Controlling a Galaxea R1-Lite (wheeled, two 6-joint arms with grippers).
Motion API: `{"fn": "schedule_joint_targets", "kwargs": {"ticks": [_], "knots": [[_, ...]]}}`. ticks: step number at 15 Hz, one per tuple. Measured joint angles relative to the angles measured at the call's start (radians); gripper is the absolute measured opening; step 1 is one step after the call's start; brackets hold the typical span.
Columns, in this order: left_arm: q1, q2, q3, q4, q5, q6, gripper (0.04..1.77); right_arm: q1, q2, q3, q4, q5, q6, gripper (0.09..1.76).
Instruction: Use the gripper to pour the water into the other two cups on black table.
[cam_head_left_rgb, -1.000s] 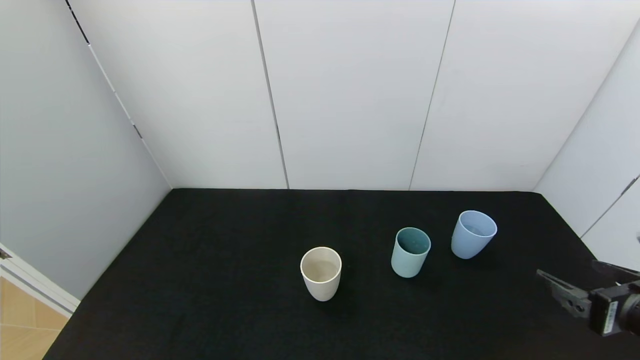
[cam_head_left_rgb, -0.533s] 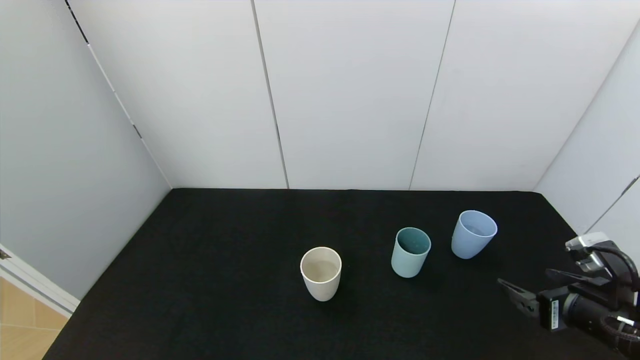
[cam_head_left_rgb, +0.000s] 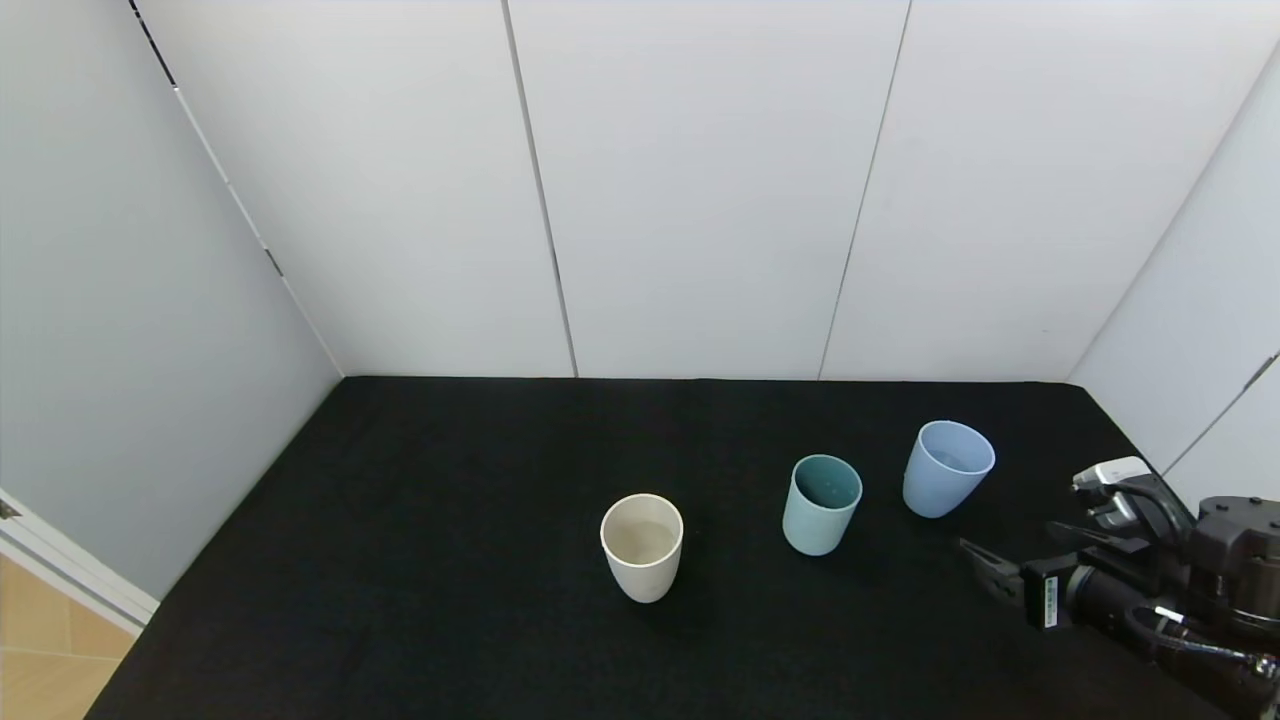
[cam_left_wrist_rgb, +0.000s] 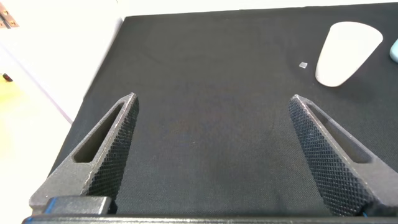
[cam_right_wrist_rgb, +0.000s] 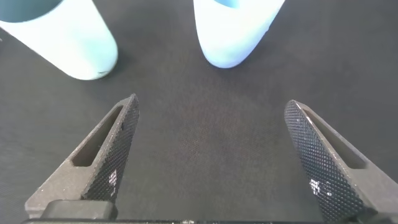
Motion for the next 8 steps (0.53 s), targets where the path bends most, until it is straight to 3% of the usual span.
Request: {"fn": "schedule_joint_targets", "kwargs": {"ticks": [8], "knots": [[0.0, 0.0, 0.0, 0.001, 0.0, 0.0, 1.72, -0.016, 0.113, -0.127, 0.0, 0.0, 0.001, 1.7]]}}
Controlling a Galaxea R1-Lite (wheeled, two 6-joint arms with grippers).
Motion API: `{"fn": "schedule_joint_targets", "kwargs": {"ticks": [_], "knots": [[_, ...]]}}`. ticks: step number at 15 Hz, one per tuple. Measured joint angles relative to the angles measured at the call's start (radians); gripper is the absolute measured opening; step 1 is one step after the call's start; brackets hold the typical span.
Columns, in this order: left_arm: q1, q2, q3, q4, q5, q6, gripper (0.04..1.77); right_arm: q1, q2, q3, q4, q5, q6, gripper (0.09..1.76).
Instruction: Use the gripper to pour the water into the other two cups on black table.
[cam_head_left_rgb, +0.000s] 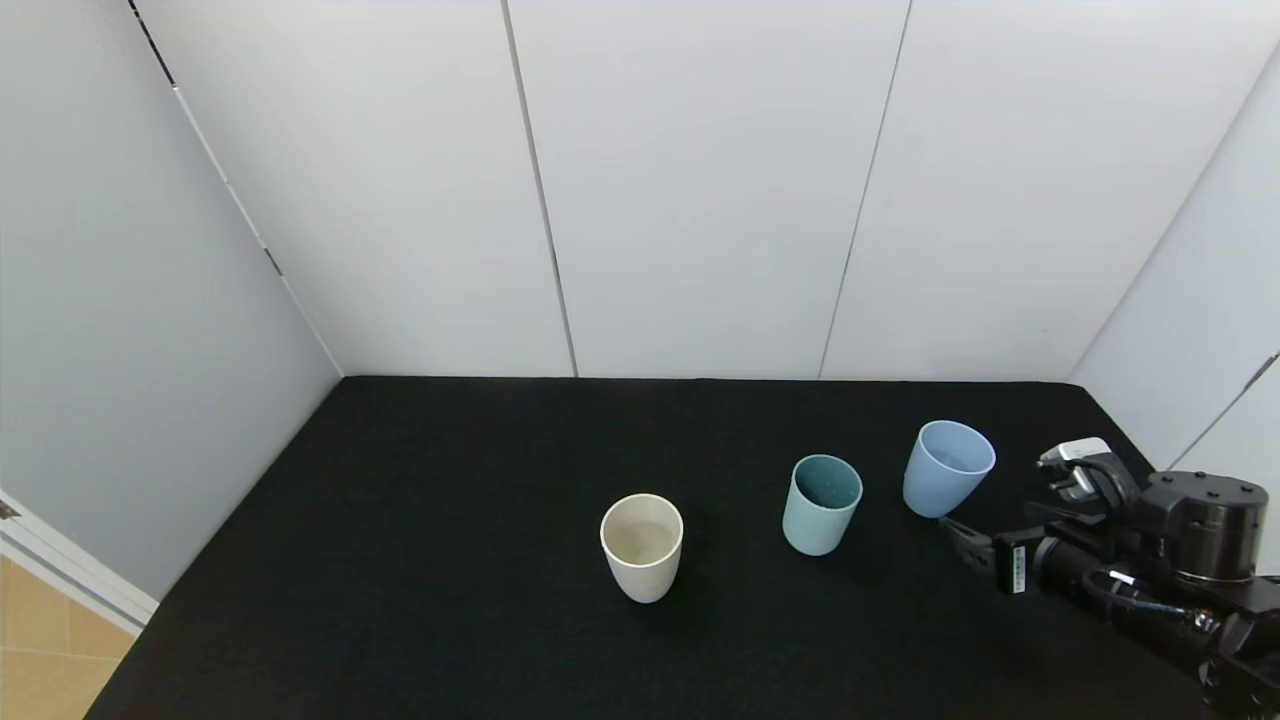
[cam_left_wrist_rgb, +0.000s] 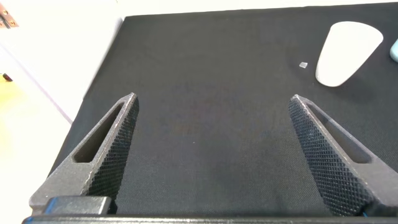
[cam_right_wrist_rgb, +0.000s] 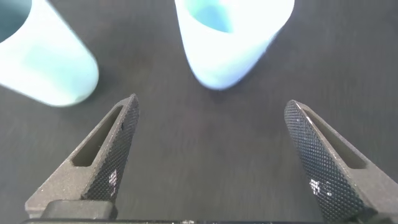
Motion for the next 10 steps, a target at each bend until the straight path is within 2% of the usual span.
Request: {"fn": "schedule_joint_targets", "kwargs": {"ticks": [10], "knots": [[0.0, 0.0, 0.0, 0.0, 0.0, 0.0, 1.72, -0.009, 0.128, -0.197, 0.024, -0.004, 0.001, 1.7]]}}
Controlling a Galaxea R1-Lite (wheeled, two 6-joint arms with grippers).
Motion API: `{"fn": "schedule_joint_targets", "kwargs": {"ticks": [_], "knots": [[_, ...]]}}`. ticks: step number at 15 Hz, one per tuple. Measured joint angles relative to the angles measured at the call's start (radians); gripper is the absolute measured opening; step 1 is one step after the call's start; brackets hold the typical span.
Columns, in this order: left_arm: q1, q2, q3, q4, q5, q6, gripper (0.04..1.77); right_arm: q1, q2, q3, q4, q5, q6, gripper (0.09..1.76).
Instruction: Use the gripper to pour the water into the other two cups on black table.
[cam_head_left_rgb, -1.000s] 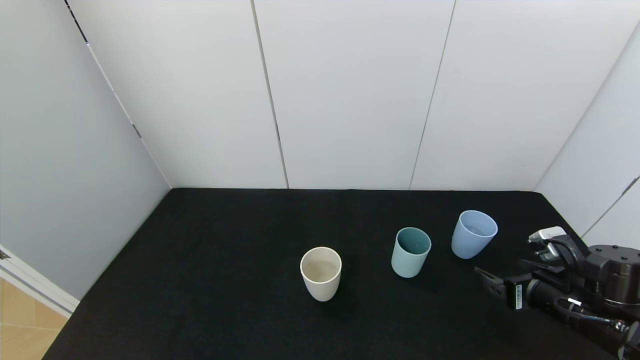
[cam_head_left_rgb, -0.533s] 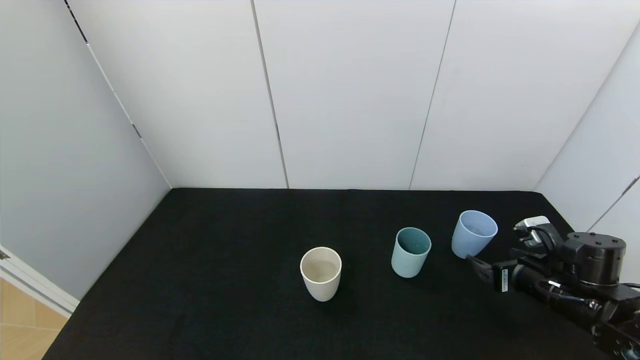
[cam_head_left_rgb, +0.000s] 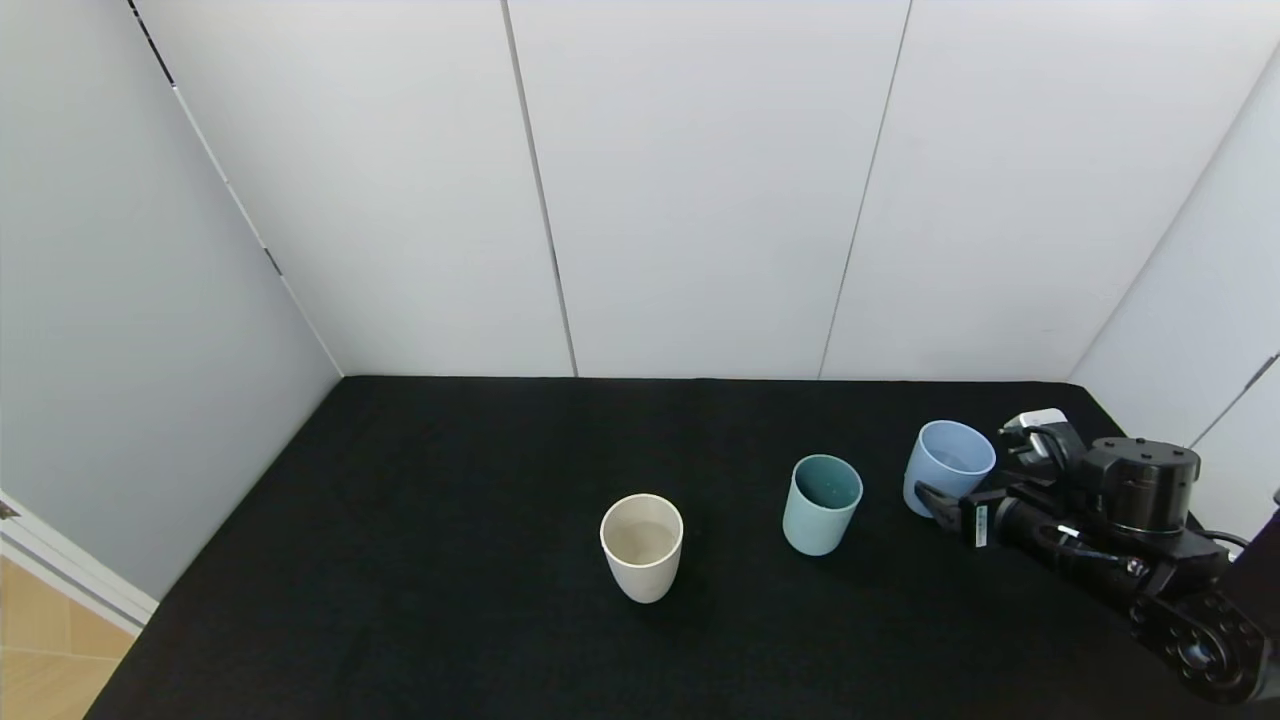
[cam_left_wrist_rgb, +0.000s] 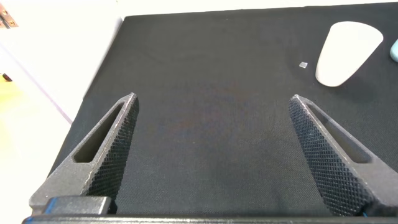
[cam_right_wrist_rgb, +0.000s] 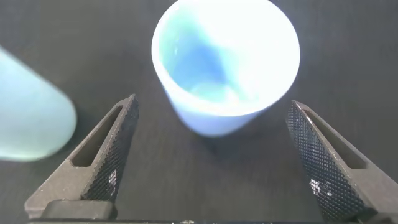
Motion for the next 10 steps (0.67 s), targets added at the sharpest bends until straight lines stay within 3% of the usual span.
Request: {"fn": "schedule_joint_targets", "kwargs": {"ticks": [10], "knots": [[0.0, 0.0, 0.0, 0.0, 0.0, 0.0, 1.72, -0.002, 0.081, -0.147, 0.051, -0.011, 0.0, 1.71]]}}
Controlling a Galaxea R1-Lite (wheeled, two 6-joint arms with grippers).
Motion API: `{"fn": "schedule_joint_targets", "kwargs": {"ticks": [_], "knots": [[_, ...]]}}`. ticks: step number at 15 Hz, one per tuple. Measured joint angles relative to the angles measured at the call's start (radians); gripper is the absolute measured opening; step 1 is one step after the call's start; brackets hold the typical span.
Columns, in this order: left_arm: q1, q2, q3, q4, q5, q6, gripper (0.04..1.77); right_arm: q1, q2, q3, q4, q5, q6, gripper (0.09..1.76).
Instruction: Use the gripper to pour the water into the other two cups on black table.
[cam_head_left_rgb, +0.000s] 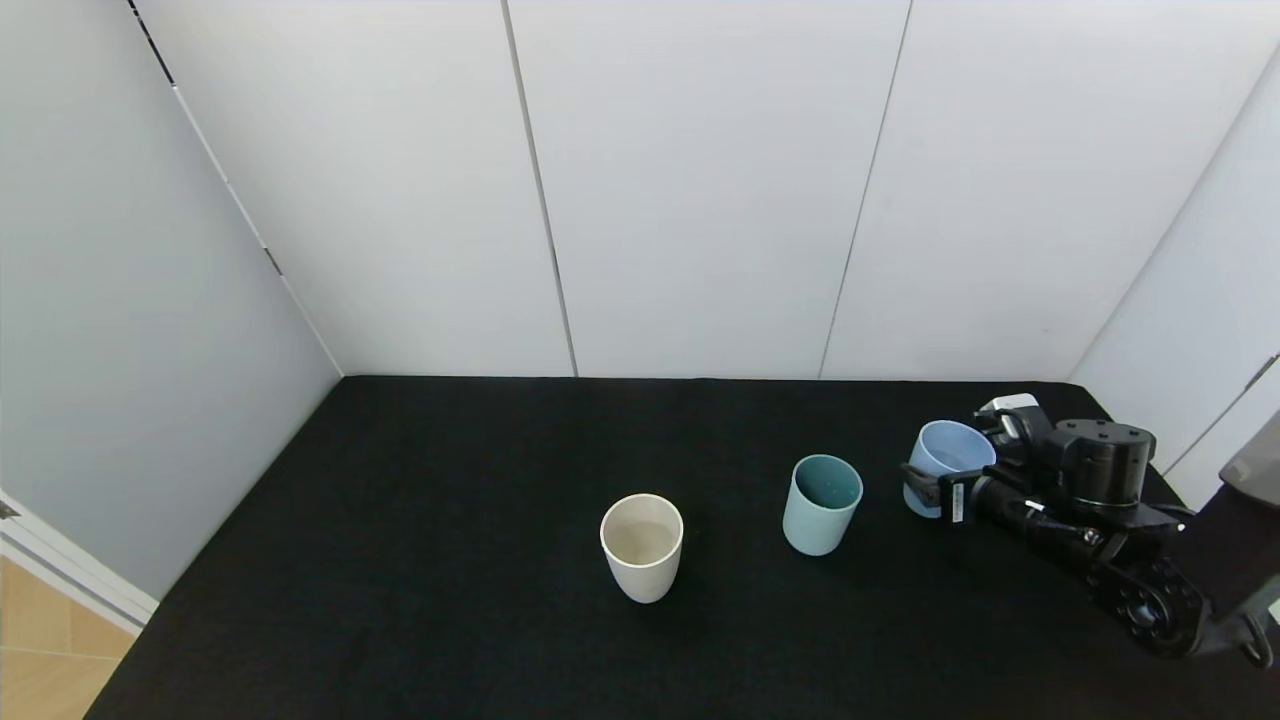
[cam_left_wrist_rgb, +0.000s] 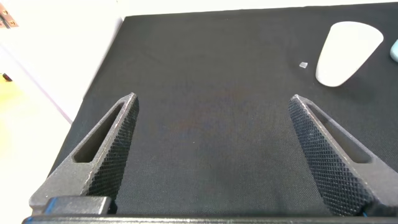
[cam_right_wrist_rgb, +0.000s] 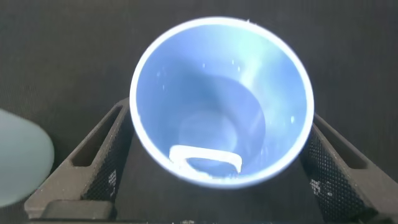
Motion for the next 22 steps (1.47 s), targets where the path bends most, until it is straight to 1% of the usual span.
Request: {"fn": "schedule_joint_targets", "kwargs": {"ticks": [7, 14, 15, 16, 17, 22], "knots": [[0.0, 0.0, 0.0, 0.0, 0.0, 0.0, 1.72, -0.009, 0.018, -0.073, 0.049, 0.0, 0.001, 1.71], [0.0, 0.0, 0.0, 0.0, 0.0, 0.0, 1.72, -0.013, 0.031, -0.08, 0.049, 0.0, 0.002, 1.71], [0.0, 0.0, 0.0, 0.0, 0.0, 0.0, 1.72, -0.013, 0.032, -0.078, 0.048, 0.0, 0.001, 1.52], [0.0, 0.0, 0.0, 0.0, 0.0, 0.0, 1.72, -0.013, 0.032, -0.077, 0.047, -0.001, 0.002, 1.38], [0.0, 0.0, 0.0, 0.0, 0.0, 0.0, 1.72, -0.013, 0.033, -0.076, 0.047, -0.001, 0.003, 1.35], [0.0, 0.0, 0.0, -0.001, 0.0, 0.0, 1.72, -0.017, 0.029, -0.066, 0.044, -0.001, 0.003, 1.33]]}}
